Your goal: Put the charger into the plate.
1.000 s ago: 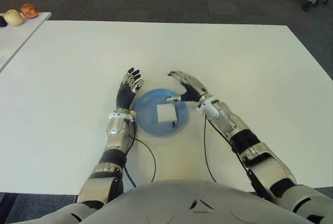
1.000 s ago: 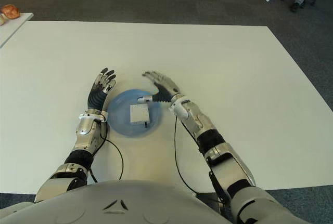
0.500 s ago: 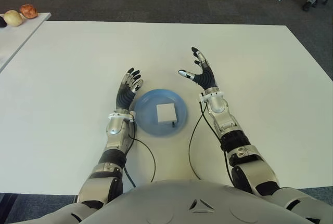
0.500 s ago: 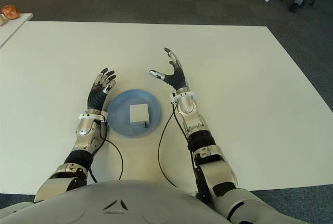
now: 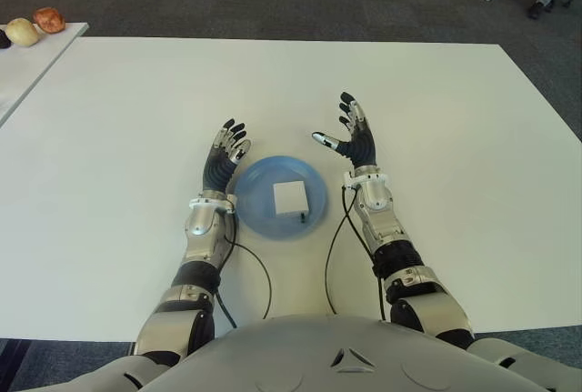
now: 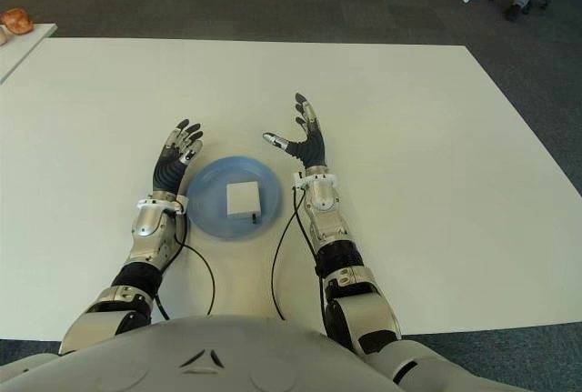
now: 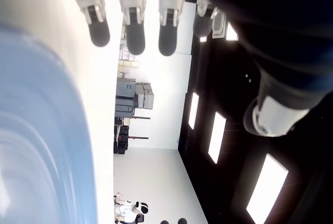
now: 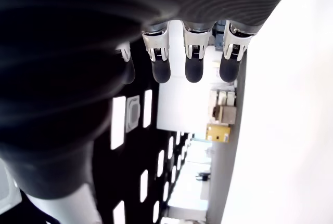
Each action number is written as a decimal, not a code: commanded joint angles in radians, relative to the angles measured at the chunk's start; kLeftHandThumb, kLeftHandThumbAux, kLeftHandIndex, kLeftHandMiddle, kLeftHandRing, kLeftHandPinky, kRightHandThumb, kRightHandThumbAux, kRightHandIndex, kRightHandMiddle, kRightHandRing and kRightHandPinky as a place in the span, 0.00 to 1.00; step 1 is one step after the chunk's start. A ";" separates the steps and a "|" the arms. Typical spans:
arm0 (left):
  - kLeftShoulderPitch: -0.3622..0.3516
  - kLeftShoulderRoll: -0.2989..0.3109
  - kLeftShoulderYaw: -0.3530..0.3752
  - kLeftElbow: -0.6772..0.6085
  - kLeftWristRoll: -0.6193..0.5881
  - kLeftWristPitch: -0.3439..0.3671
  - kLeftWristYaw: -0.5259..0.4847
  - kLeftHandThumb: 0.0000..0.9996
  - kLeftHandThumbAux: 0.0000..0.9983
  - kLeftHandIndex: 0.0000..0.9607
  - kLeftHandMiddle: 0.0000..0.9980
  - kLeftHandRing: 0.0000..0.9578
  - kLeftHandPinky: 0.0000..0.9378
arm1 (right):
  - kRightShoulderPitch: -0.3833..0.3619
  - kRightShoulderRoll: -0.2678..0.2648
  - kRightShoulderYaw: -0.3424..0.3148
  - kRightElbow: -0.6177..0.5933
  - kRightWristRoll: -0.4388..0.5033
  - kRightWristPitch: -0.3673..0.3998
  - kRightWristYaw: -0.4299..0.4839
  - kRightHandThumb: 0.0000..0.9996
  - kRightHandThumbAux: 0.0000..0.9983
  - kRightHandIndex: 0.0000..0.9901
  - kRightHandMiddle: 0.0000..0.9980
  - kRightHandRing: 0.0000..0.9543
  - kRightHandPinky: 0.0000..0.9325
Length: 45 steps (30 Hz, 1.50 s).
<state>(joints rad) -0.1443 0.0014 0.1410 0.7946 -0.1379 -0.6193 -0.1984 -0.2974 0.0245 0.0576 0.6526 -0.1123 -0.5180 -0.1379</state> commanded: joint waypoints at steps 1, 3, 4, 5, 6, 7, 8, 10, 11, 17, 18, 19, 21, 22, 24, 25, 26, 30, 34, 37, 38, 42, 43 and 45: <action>0.074 0.010 0.009 0.082 -0.002 0.051 -0.008 0.01 0.55 0.07 0.16 0.15 0.14 | -0.014 0.018 -0.031 0.096 0.044 -0.032 0.021 0.07 0.87 0.11 0.11 0.09 0.13; 0.074 0.012 0.010 0.084 -0.001 0.050 -0.007 0.01 0.55 0.07 0.16 0.15 0.15 | -0.020 0.024 -0.042 0.131 0.060 -0.048 0.036 0.07 0.88 0.12 0.12 0.10 0.14; 0.074 0.013 0.010 0.085 -0.001 0.049 -0.008 0.01 0.55 0.07 0.17 0.15 0.15 | -0.021 0.027 -0.045 0.140 0.065 -0.055 0.043 0.07 0.89 0.13 0.13 0.11 0.15; 0.074 0.014 0.010 0.085 -0.001 0.049 -0.008 0.01 0.55 0.08 0.17 0.15 0.15 | -0.022 0.029 -0.047 0.146 0.068 -0.061 0.048 0.07 0.89 0.13 0.14 0.11 0.16; 0.074 0.015 0.010 0.086 -0.001 0.048 -0.008 0.01 0.56 0.08 0.17 0.16 0.15 | -0.021 0.031 -0.050 0.153 0.073 -0.067 0.056 0.07 0.89 0.13 0.14 0.11 0.16; 0.075 0.016 0.011 0.086 -0.002 0.048 -0.010 0.01 0.56 0.08 0.17 0.16 0.15 | -0.021 0.034 -0.051 0.159 0.074 -0.073 0.061 0.07 0.89 0.14 0.14 0.12 0.16; 0.075 0.018 0.011 0.087 -0.001 0.046 -0.010 0.00 0.56 0.08 0.17 0.16 0.15 | -0.011 0.038 -0.053 0.180 0.078 -0.090 0.072 0.07 0.89 0.14 0.14 0.12 0.16; 0.075 0.021 0.012 0.088 -0.002 0.044 -0.011 0.00 0.56 0.08 0.17 0.16 0.15 | 0.005 0.044 -0.058 0.235 0.084 -0.126 0.088 0.06 0.89 0.15 0.15 0.13 0.16; 0.076 0.022 0.013 0.088 -0.002 0.043 -0.011 0.00 0.56 0.08 0.17 0.16 0.16 | 0.010 0.046 -0.061 0.264 0.086 -0.144 0.095 0.05 0.88 0.16 0.15 0.13 0.16; 0.078 0.029 0.013 0.089 -0.002 0.035 -0.014 0.00 0.56 0.08 0.17 0.16 0.14 | -0.012 0.045 -0.090 0.394 0.101 -0.187 0.129 0.02 0.89 0.17 0.17 0.14 0.16; 0.078 0.029 0.013 0.090 -0.002 0.035 -0.014 0.00 0.56 0.08 0.17 0.15 0.13 | -0.017 0.045 -0.094 0.403 0.103 -0.187 0.135 0.01 0.89 0.17 0.17 0.14 0.16; 0.078 0.029 0.013 0.091 -0.002 0.034 -0.013 0.00 0.56 0.08 0.17 0.15 0.13 | -0.021 0.045 -0.098 0.411 0.104 -0.188 0.141 0.01 0.89 0.17 0.17 0.14 0.16; 0.078 0.031 0.014 0.092 -0.002 0.035 -0.013 0.00 0.56 0.08 0.17 0.15 0.13 | -0.027 0.045 -0.103 0.423 0.105 -0.189 0.149 0.01 0.89 0.17 0.17 0.14 0.16; 0.077 0.032 0.014 0.094 -0.001 0.036 -0.010 0.00 0.56 0.08 0.16 0.15 0.13 | -0.030 0.045 -0.107 0.429 0.108 -0.184 0.155 0.00 0.89 0.17 0.17 0.14 0.16; 0.077 0.034 0.016 0.095 0.000 0.036 -0.007 0.00 0.56 0.08 0.16 0.15 0.14 | -0.034 0.046 -0.112 0.438 0.112 -0.177 0.164 0.00 0.89 0.16 0.16 0.14 0.16; 0.077 0.035 0.016 0.095 0.000 0.035 -0.007 0.00 0.56 0.08 0.16 0.15 0.13 | -0.035 0.047 -0.115 0.441 0.112 -0.174 0.166 0.00 0.88 0.16 0.16 0.14 0.16; 0.077 0.036 0.016 0.096 0.001 0.034 -0.006 0.00 0.56 0.08 0.16 0.15 0.13 | -0.037 0.048 -0.118 0.445 0.113 -0.171 0.168 0.00 0.88 0.15 0.16 0.14 0.16; 0.080 0.041 0.015 0.090 0.001 0.037 -0.007 0.00 0.56 0.07 0.16 0.14 0.12 | -0.042 0.048 -0.126 0.464 0.112 -0.155 0.171 0.00 0.86 0.13 0.15 0.13 0.14; 0.079 0.045 0.016 0.088 -0.002 0.045 -0.009 0.00 0.56 0.07 0.16 0.14 0.13 | -0.047 0.041 -0.131 0.486 0.110 -0.140 0.175 0.00 0.82 0.11 0.14 0.12 0.13; 0.078 0.050 0.018 0.090 -0.004 0.051 -0.009 0.00 0.56 0.06 0.15 0.14 0.12 | -0.052 0.036 -0.133 0.502 0.106 -0.125 0.176 0.01 0.78 0.10 0.13 0.11 0.12; 0.078 0.051 0.019 0.091 -0.005 0.052 -0.009 0.00 0.56 0.06 0.15 0.14 0.12 | -0.054 0.035 -0.133 0.507 0.105 -0.119 0.176 0.01 0.77 0.09 0.12 0.11 0.12; 0.077 0.056 0.022 0.092 -0.008 0.053 -0.012 0.00 0.57 0.05 0.15 0.14 0.13 | -0.055 0.034 -0.130 0.513 0.100 -0.105 0.171 0.02 0.74 0.08 0.11 0.10 0.11; 0.076 0.057 0.023 0.093 -0.007 0.052 -0.011 0.00 0.57 0.05 0.15 0.14 0.13 | -0.056 0.033 -0.130 0.515 0.100 -0.098 0.169 0.03 0.72 0.08 0.11 0.10 0.11; 0.074 0.058 0.023 0.095 -0.006 0.051 -0.009 0.00 0.57 0.05 0.15 0.14 0.13 | -0.058 0.032 -0.130 0.517 0.100 -0.089 0.168 0.04 0.70 0.08 0.11 0.09 0.11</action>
<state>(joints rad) -0.1406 0.0608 0.1543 0.8154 -0.1392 -0.6349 -0.2054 -0.4135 0.0582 -0.0670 1.1076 -0.0142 -0.6831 0.0338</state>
